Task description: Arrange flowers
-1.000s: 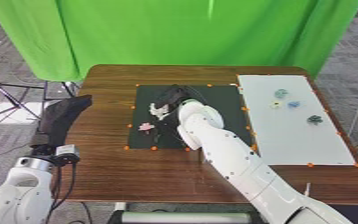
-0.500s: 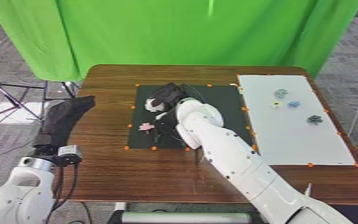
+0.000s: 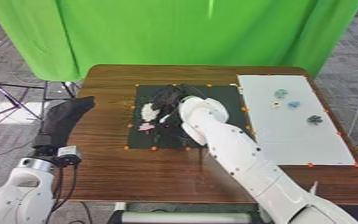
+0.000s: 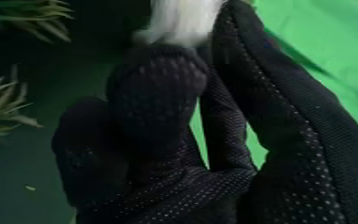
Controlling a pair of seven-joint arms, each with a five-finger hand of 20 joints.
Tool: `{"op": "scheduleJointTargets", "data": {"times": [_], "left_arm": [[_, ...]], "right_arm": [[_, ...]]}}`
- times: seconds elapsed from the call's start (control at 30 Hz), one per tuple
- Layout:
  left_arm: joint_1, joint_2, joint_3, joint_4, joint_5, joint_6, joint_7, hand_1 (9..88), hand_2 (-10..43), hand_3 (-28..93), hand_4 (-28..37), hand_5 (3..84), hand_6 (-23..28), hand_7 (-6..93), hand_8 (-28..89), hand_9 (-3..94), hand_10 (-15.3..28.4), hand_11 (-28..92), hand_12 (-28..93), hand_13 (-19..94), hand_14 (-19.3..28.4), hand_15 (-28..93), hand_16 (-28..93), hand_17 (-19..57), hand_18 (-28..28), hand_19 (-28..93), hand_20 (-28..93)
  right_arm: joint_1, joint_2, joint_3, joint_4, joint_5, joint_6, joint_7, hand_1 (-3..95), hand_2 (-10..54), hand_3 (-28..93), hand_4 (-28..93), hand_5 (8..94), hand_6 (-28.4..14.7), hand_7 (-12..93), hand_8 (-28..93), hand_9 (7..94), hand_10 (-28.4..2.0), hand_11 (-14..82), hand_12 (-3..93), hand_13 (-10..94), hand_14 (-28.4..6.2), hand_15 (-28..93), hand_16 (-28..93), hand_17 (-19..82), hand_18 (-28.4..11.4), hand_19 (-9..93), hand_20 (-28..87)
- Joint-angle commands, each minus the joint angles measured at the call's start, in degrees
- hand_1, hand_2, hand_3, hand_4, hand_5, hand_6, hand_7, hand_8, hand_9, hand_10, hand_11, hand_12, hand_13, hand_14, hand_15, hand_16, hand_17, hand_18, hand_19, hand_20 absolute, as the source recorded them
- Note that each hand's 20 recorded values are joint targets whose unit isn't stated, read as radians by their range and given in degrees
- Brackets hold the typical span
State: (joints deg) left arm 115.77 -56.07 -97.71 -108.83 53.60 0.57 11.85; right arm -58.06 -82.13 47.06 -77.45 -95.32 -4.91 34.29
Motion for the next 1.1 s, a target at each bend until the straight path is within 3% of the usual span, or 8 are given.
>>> {"op": "scheduleJointTargets", "data": {"times": [0.03,0.2,0.43,0.7,0.9,1.1], "left_arm": [[1.6,-0.73,-0.93,-0.75,0.17,-0.18,-0.14,22.0,-3.2,65,-22.0,51.7,-0.1,16.4,-7,44.1,13.4,16,11,29,15.5,7,3,1.5,10.4,1,14],[2.4,-1.0,-1.42,-1.17,0.17,0.1,-0.21,22.2,-3.1,65,-21.8,51.8,-0.3,16.6,-7,44.2,13.4,16,11,29,15.5,7,3,1.6,10.4,1,14],[4.1,-1.81,-2.4,-1.9,0.08,0.63,0.3,22.2,-3.3,65,-21.7,51.8,-0.3,16.6,-7,44.1,13.3,16,11,29,15.5,7,3,1.6,10.4,1,14],[6.9,-3.1,-4.27,-3.05,-0.06,1.7,0.74,22.2,-3.3,65,-21.7,51.8,-0.4,16.6,-7,44.2,13.4,16,11,30,15.5,7,3,1.5,10.4,2,14],[8.4,-4.6,-4.37,-3.48,0.21,1.95,0.73,22.3,-3.5,65,-21.6,51.7,-0.5,16.7,-7,44.2,13.3,16,11,30,15.5,7,3,1.5,10.5,2,14],[6.7,-4.87,-3.11,-2.84,1.08,0.48,0.5,22.2,-3.7,65,-21.6,51.9,-0.3,16.6,-7,44.2,13.4,16,11,30,15.5,7,3,1.5,10.5,2,14]], "right_arm": [[2.1,2.4,0.5,-1.2,-0.7,-2.2,0.9,47.9,-9.5,64,-17,52.3,6.6,15,-13,53.9,-19.4,6.1,9.7,93,-1.8,50,27,64,-9.8,93,43],[3.7,6.7,0.6,-4.6,-3.4,-0.3,-0.3,46.4,-9.5,64,-17,49.7,6.4,15,-13,50.5,-20.1,5.6,9.5,92,-2.4,50,27,64,-9.8,93,41],[0.9,22.5,8.2,-18.8,-15.6,6.5,-2.6,44.5,-9.5,64,-17,47.7,6.2,14,-12,48.0,-20.7,5.0,8.9,92,-2.2,50,27,63,-10.0,93,40],[-17.3,39.3,30.0,-27.0,-25.4,11.6,2.2,37.9,-9.5,63,-18,41.4,4.3,11,-10,47.5,-20.5,5.2,9.1,91,-2.1,51,27,63,-10.4,93,40],[-29.0,41.1,38.3,-25.9,-27.8,11.7,4.4,34.8,-9.5,60,-18,39.6,3.3,9,-9,47.6,-20.7,5.3,9.4,91,-2.4,51,26,63,-10.5,93,41],[-34.9,39.0,39.7,-24.5,-27.6,10.0,5.5,33.5,-9.5,59,-18,40.4,3.0,9,-8,48.0,-20.7,5.3,9.6,91,-2.6,51,26,62,-11.4,93,42]]}}
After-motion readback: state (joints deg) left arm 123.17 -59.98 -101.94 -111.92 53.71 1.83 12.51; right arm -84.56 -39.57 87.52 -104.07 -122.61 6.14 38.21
